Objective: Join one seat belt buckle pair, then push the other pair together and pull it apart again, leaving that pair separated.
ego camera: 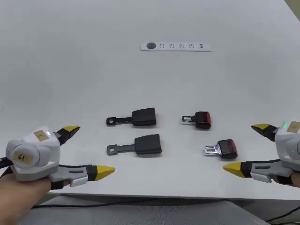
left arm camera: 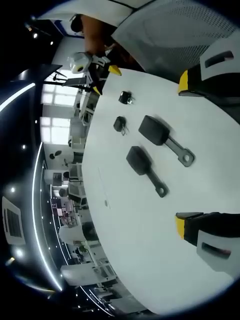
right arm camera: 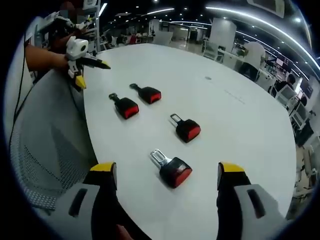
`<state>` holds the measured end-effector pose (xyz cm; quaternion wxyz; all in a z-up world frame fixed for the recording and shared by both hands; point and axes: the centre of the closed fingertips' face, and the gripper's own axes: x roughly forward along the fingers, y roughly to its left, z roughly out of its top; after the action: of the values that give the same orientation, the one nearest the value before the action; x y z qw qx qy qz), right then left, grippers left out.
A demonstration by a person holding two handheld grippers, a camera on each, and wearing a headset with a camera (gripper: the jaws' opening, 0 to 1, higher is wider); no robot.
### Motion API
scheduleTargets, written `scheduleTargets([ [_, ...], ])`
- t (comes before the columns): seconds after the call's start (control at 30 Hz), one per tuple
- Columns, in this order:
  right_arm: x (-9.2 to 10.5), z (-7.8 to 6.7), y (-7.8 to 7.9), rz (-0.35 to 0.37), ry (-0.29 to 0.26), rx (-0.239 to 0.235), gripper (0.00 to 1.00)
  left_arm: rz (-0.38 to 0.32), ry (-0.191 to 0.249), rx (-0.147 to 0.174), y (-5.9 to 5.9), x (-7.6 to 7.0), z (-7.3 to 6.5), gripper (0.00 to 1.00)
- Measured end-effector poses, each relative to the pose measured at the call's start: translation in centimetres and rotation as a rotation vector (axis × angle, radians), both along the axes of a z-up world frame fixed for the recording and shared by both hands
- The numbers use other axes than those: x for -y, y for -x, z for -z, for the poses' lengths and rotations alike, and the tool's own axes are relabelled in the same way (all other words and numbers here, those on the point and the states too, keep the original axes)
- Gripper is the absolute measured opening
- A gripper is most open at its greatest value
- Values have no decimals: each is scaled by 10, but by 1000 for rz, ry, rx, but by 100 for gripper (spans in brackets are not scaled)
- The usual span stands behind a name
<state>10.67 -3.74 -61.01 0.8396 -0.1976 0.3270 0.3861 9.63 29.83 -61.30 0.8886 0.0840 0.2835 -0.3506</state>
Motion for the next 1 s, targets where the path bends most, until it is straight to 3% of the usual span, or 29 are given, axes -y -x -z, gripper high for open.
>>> scheduleTargets([
  [0.47, -3, -1, 1, -5, 9, -3, 82, 11, -11, 4, 2, 3, -3, 96],
  [0.8, -3, -2, 3, -7, 4, -5, 79, 38, -46, 12, 3, 2, -2, 96],
  [1.0, -2, -4, 2, -3, 1, -1, 78, 46, -45, 1, 4, 2, -1, 91],
])
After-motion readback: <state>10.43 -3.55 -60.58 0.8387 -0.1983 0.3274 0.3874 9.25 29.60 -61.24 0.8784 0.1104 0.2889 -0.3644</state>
